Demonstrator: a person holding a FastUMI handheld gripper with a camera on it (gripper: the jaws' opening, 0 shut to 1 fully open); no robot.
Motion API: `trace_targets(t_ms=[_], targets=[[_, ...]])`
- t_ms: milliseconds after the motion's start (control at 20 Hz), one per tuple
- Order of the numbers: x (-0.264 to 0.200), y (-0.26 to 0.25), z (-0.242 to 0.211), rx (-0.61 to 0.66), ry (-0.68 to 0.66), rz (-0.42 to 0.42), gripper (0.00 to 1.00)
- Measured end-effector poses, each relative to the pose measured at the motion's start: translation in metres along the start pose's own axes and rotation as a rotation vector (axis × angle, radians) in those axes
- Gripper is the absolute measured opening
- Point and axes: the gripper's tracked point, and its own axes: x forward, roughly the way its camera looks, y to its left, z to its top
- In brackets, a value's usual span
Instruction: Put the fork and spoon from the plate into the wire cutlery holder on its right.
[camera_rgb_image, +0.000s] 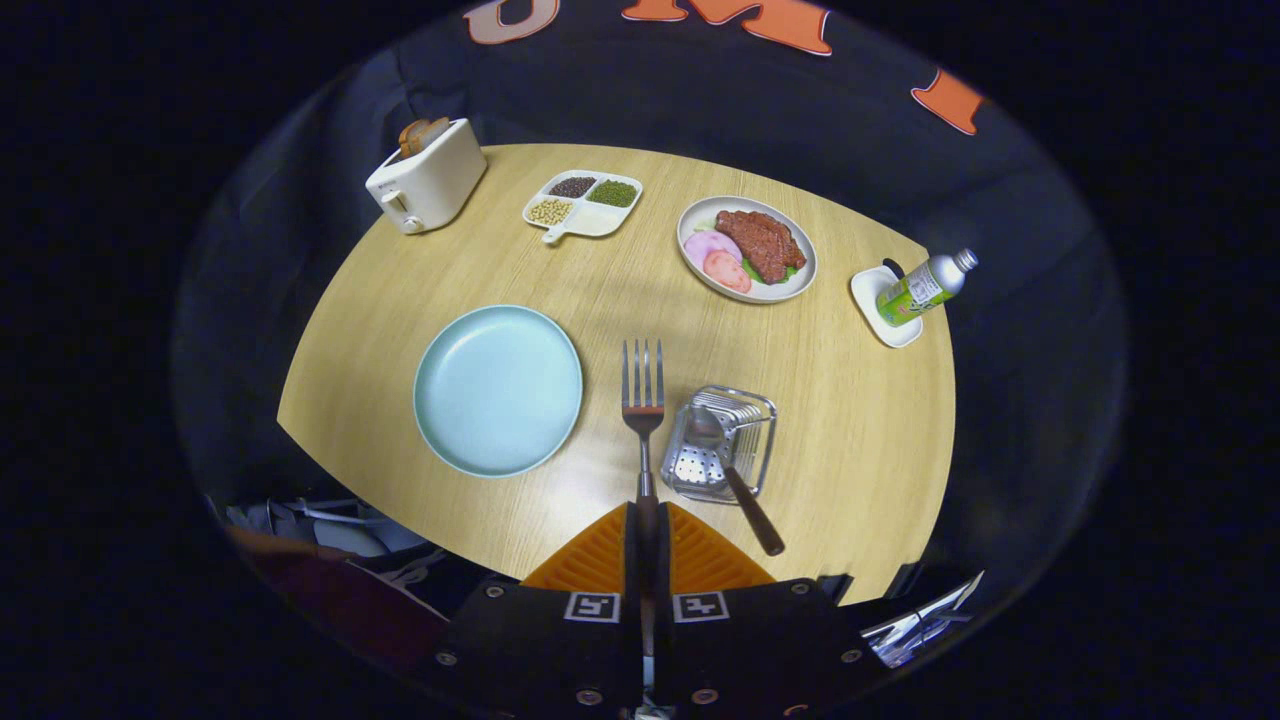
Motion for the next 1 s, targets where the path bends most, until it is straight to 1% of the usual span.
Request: trace_targets(t_ms=[200, 350, 750, 1000], targets=[[-0.003, -0.036, -0.008, -0.049, 0.088, -0.007, 0.05], [0.004, -0.051, -0.023, -0.109, 0.195, -0.001, 0.05], [0.036, -0.066, -0.026, -0.234, 0.406, 0.024, 0.05], [0.056, -0.062, -0.018, -0.268, 0.462, 0.045, 0.05]])
